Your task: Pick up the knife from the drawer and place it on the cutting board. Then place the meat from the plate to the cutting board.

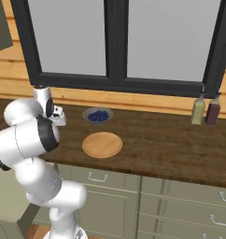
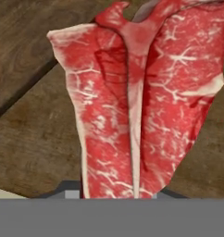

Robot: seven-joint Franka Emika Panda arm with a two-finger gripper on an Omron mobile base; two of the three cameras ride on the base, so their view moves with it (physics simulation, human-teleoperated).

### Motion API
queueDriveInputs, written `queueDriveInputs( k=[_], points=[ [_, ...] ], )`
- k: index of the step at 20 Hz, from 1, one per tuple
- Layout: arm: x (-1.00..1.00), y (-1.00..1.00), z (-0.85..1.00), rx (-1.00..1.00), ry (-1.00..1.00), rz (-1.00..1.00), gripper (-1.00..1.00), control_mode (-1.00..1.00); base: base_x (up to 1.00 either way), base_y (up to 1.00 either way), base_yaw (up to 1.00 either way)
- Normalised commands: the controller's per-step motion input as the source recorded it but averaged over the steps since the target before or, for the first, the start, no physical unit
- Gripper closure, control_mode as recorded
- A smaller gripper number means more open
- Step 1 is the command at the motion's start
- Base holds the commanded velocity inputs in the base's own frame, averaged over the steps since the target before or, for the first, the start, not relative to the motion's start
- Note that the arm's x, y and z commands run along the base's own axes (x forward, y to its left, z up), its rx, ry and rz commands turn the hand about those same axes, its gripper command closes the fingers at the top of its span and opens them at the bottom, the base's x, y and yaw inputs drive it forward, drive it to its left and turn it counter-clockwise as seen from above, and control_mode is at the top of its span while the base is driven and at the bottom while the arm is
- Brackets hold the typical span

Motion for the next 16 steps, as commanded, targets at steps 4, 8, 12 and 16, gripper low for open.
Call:
queueDriveInputs(
  k=[4, 8, 12, 16],
  points=[
    [0.34, 0.91, 0.0, 0.0, 0.09, 0.08, 1.0, -1.0, 0.0, 0.0, 0.0],
    [0.32, 0.67, -0.26, 0.0, 0.0, 0.05, 1.0, -1.0, 0.0, 0.0, 0.0],
    [0.34, 0.58, -0.34, 0.0, 0.0, 0.04, 1.0, -1.0, 0.0, 0.0, 0.0],
    [0.34, 0.55, -0.44, 0.0, 0.0, 0.04, 1.0, -1.0, 0.0, 0.0, 0.0]
  ],
)
